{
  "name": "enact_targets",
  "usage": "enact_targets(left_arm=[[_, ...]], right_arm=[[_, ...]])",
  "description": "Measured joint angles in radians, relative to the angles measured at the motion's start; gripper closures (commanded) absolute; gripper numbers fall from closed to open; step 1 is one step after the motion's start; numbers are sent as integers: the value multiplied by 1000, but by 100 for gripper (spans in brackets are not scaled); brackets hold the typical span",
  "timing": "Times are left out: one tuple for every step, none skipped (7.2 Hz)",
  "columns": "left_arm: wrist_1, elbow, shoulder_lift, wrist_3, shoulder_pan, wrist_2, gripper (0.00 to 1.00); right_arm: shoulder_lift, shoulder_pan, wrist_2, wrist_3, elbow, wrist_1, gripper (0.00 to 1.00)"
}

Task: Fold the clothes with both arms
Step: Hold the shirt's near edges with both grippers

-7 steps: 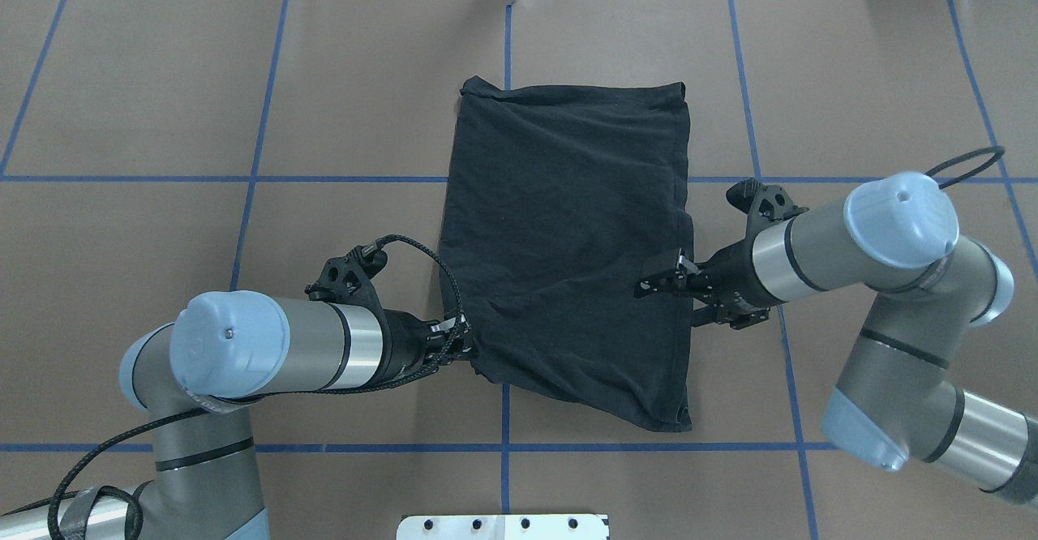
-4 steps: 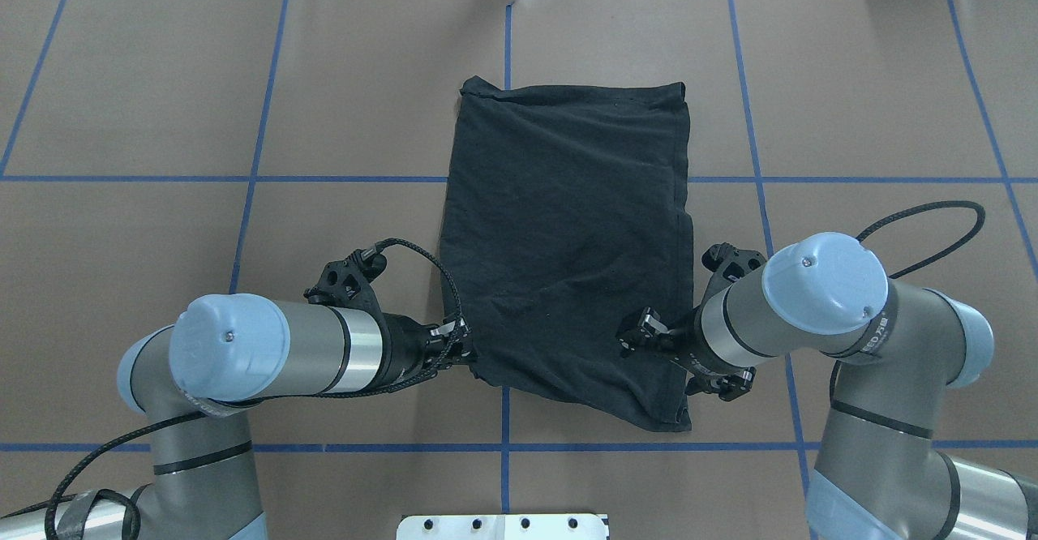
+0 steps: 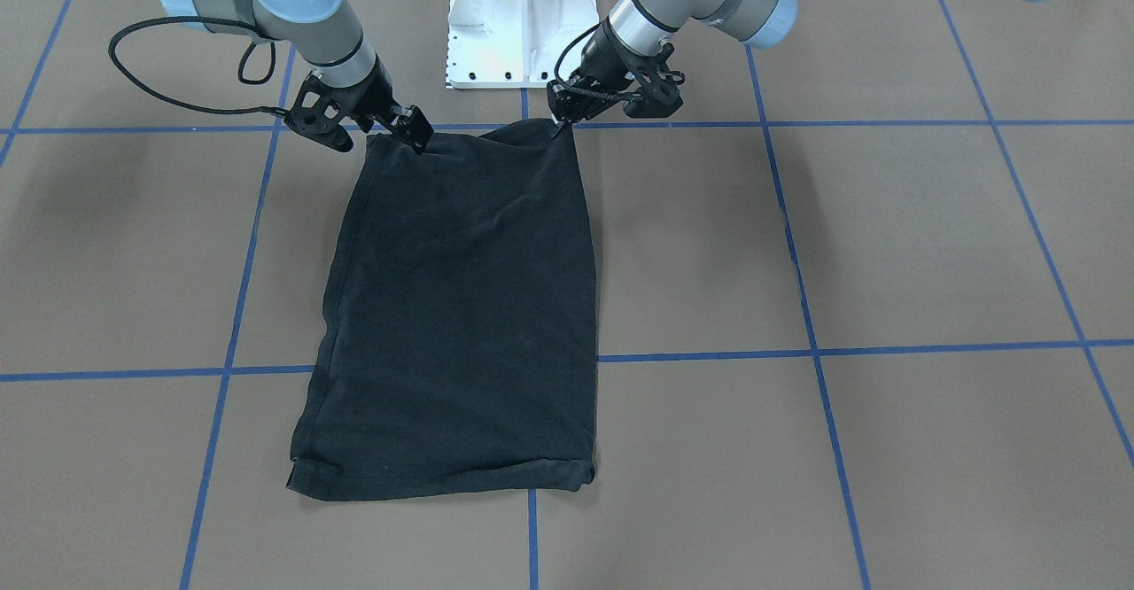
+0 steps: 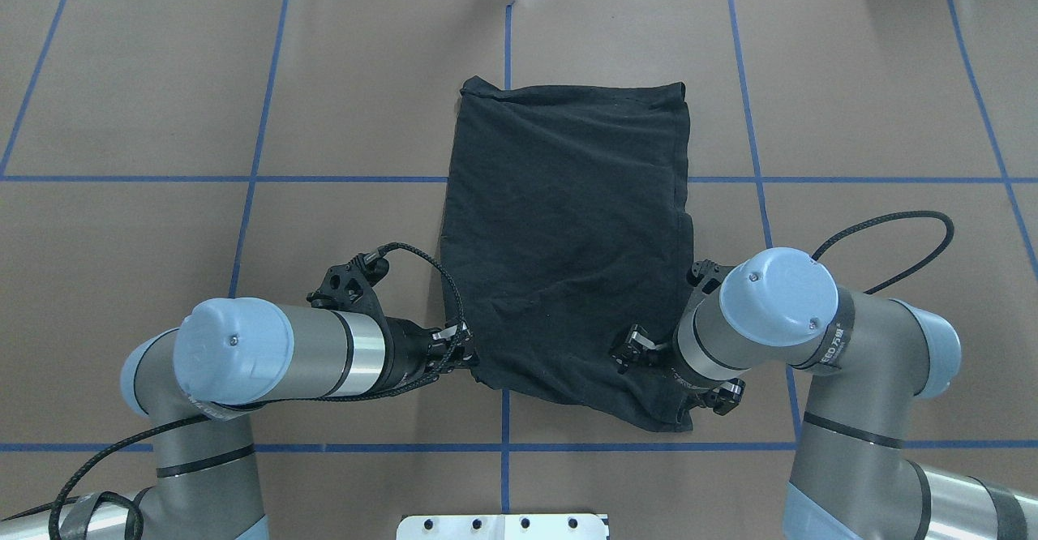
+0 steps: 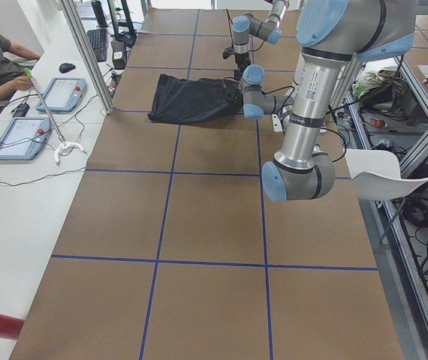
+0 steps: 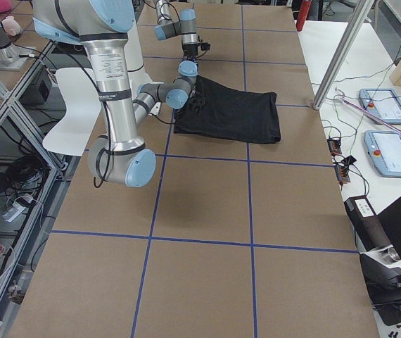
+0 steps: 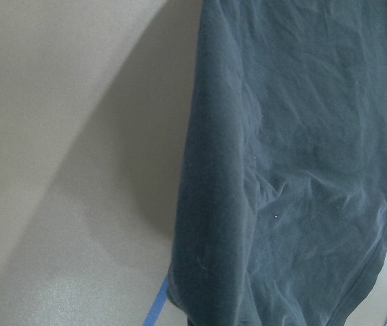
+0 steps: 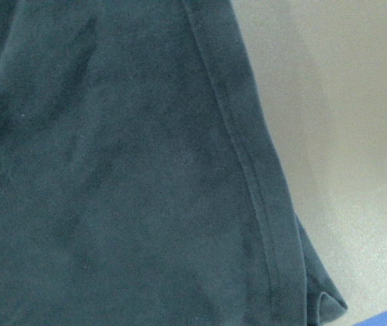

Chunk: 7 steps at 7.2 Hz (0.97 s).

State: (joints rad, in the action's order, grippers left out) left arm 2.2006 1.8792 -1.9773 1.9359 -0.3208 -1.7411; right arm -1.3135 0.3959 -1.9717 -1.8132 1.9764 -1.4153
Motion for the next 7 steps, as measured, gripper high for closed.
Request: enact_targets(left_arm=[[0, 0, -1, 0, 0, 0, 100], [0, -1, -1, 0, 0, 1, 100], [0, -1, -1, 0, 0, 1, 100], [0, -1, -1, 0, 0, 1, 100], [0, -1, -2, 0, 0, 1, 100], [0, -1, -2, 0, 0, 1, 100], [-1, -1, -3, 0, 0, 1, 100]], right_arm=[[-4, -2, 4, 3, -5, 0, 0], [-8, -5, 9, 4, -6, 0, 0], [-11, -13, 22, 5, -11, -1, 0], [-10, -23, 37, 7, -21, -1, 0], [-10, -28, 44, 7, -30, -2, 0], [-11, -31, 47, 8, -33, -3, 0], [-12, -32, 47, 8, -35, -4, 0]])
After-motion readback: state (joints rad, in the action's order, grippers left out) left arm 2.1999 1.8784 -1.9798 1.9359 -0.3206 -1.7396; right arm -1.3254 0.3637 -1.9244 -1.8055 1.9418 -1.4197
